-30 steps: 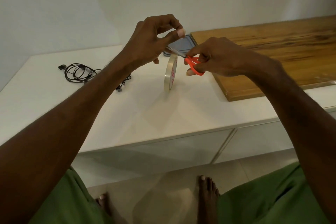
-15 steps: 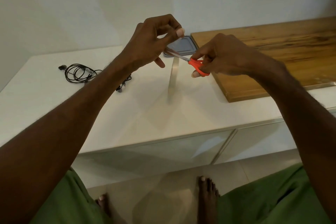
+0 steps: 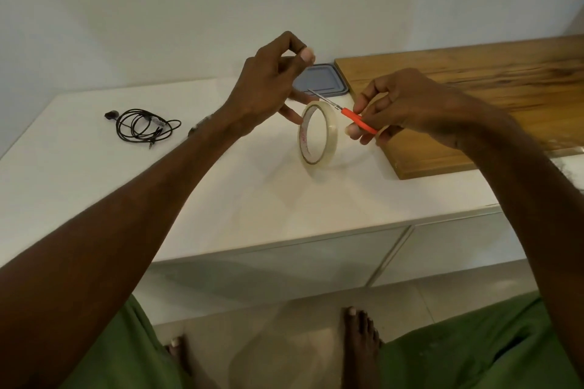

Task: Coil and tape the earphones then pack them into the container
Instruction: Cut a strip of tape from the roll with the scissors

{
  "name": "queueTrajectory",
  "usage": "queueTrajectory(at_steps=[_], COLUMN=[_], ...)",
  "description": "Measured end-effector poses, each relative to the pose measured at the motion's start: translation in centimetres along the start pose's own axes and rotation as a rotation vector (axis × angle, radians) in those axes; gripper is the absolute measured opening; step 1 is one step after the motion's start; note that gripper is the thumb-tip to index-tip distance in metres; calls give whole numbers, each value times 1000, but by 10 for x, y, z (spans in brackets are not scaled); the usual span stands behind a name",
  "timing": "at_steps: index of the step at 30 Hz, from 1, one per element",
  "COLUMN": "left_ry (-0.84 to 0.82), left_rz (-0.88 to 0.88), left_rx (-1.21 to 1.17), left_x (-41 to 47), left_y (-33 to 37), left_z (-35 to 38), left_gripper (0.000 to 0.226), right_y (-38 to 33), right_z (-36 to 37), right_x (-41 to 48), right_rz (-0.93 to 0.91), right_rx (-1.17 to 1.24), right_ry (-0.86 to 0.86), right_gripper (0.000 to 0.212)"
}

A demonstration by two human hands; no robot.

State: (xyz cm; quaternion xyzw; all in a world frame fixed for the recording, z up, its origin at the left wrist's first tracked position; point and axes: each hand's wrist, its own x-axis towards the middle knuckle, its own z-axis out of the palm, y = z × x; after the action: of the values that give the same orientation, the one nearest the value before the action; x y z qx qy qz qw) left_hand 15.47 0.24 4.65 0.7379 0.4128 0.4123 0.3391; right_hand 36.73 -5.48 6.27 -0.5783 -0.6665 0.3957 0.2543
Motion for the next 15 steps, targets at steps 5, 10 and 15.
queueTrajectory(at_steps=[5,10,15], left_ry=[46,65,104], left_rz=[-17,-62,-151], left_rx=[-4,-132,-211], left_x=[-2,-4,0], left_y=[-10,-13,-17], left_z=[20,35,38], left_gripper=[24,25,23], right_y=[-3,1,2], right_z=[1,2,7], right_x=[-1,1,6], right_rz=[6,61,88], right_rx=[53,97,93], right_ry=[-108,-257,-237], right_gripper=[39,45,27])
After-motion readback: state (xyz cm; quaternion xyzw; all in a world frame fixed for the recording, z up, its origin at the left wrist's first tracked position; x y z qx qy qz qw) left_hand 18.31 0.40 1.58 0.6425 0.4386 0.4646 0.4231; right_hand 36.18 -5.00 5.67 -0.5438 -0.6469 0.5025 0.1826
